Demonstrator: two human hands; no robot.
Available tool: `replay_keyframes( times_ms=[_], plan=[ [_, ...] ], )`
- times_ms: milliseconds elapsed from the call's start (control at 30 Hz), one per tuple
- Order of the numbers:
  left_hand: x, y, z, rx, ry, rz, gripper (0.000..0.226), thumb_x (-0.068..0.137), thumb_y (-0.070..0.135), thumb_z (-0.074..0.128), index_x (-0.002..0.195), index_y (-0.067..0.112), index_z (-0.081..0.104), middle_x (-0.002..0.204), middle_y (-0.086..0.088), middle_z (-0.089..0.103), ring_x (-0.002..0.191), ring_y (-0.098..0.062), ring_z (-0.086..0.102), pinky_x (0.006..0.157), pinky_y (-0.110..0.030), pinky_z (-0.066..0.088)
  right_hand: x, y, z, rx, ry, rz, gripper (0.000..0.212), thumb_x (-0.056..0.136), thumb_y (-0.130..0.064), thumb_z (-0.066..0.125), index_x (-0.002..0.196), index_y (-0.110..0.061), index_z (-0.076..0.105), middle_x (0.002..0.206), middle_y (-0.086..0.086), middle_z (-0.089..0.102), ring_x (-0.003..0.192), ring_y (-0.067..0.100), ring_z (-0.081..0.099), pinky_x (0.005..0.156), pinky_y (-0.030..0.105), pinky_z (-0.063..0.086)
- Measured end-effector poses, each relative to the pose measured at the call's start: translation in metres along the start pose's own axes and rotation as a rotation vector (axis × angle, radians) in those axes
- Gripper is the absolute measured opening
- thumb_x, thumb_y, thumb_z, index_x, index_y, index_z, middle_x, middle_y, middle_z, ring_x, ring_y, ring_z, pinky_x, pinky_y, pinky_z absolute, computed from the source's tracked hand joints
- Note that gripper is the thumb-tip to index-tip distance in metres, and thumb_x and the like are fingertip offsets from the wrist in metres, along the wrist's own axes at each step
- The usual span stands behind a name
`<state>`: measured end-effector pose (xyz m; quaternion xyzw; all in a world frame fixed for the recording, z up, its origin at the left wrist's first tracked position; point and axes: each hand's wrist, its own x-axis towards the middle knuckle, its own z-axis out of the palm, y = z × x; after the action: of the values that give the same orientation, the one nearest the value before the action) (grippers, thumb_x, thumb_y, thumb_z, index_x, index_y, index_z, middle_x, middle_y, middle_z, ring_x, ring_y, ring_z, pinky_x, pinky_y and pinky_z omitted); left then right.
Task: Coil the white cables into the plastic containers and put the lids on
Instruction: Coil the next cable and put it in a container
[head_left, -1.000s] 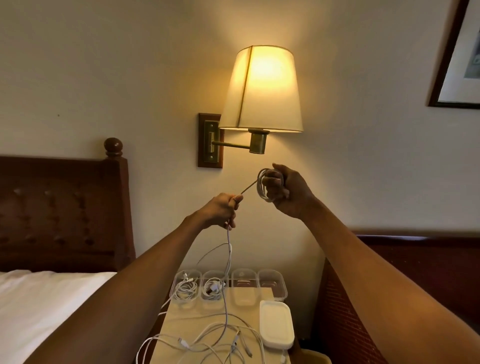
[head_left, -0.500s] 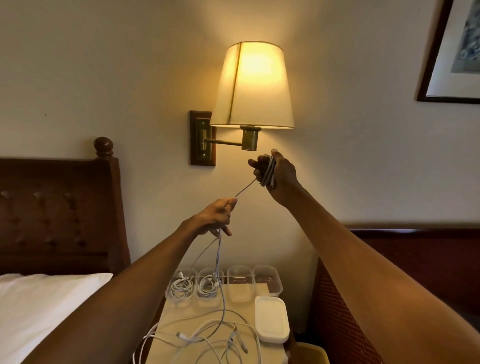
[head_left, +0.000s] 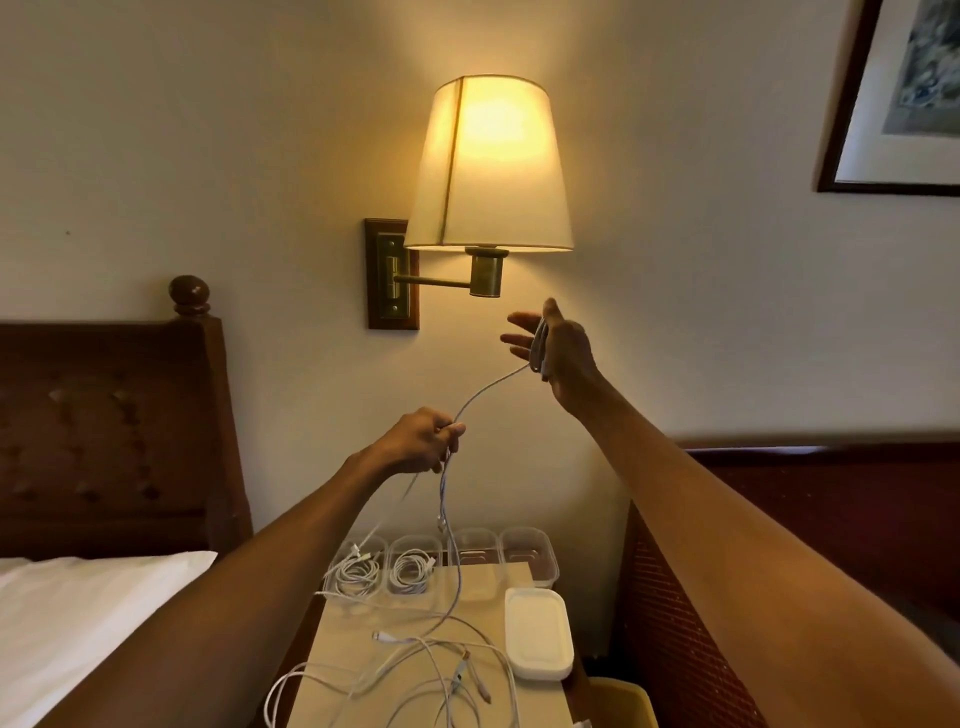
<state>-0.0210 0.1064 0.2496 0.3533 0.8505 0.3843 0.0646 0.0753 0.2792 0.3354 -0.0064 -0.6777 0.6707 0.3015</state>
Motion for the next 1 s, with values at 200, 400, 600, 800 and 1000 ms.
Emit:
replay_keyframes(
  times_ms=[200, 400, 600, 800, 1000],
  plan=[
    [-0.015, 0.009, 0.0, -0.082, -0.28, -0.067, 0.031, 0.107, 0.023, 0.038, 0.099, 0.003, 0.06, 0.076, -0.015, 0.063, 0.066, -0.025, 0.065, 0.069, -0.037, 0.057, 0.003, 0.014, 0.003, -0.082, 0.146, 0.043, 0.039, 0.105, -0.041, 0.031, 0.102, -0.009, 0.053, 0.092, 0.013, 0.06, 0.088, 0.02, 0.059, 0.091, 0.036, 0.044],
    [-0.02, 0.018, -0.012, -0.02, -0.331, -0.015, 0.025, 0.106, 0.021, 0.043, 0.117, 0.018, 0.065, 0.07, -0.003, 0.051, 0.06, -0.017, 0.053, 0.057, -0.029, 0.054, -0.001, 0.038, 0.007, -0.451, 0.124, -0.041, 0.048, 0.106, -0.037, 0.03, 0.066, -0.013, 0.043, 0.06, 0.005, 0.042, 0.054, 0.014, 0.042, 0.059, 0.034, 0.041],
    [-0.022, 0.02, -0.026, 0.066, -0.189, 0.08, 0.025, 0.104, 0.025, 0.047, 0.099, 0.02, 0.07, 0.08, -0.002, 0.053, 0.068, -0.018, 0.044, 0.054, -0.025, 0.039, -0.013, 0.074, 0.015, -0.867, -0.359, 0.296, 0.04, 0.106, -0.029, 0.028, 0.096, -0.002, 0.056, 0.088, 0.017, 0.069, 0.073, 0.03, 0.07, 0.051, 0.029, 0.048],
    [-0.014, 0.01, -0.032, 0.08, -0.041, 0.123, 0.022, 0.1, 0.024, 0.056, 0.105, 0.012, 0.074, 0.081, 0.006, 0.061, 0.066, -0.006, 0.05, 0.056, -0.019, 0.039, -0.02, 0.072, 0.015, -0.516, -0.552, 0.43, 0.053, 0.104, -0.037, 0.027, 0.078, -0.006, 0.062, 0.067, 0.009, 0.052, 0.05, 0.014, 0.039, 0.049, 0.025, 0.033],
    [-0.016, -0.007, -0.027, -0.046, -0.051, 0.113, 0.02, 0.094, 0.03, 0.064, 0.097, 0.012, 0.072, 0.087, -0.012, 0.067, 0.073, -0.017, 0.055, 0.066, -0.032, 0.047, -0.012, 0.061, 0.02, -0.394, -0.461, 0.394, 0.045, 0.095, -0.049, 0.053, 0.066, -0.015, 0.05, 0.057, 0.0, 0.047, 0.05, 0.012, 0.04, 0.051, 0.026, 0.035]
  ],
)
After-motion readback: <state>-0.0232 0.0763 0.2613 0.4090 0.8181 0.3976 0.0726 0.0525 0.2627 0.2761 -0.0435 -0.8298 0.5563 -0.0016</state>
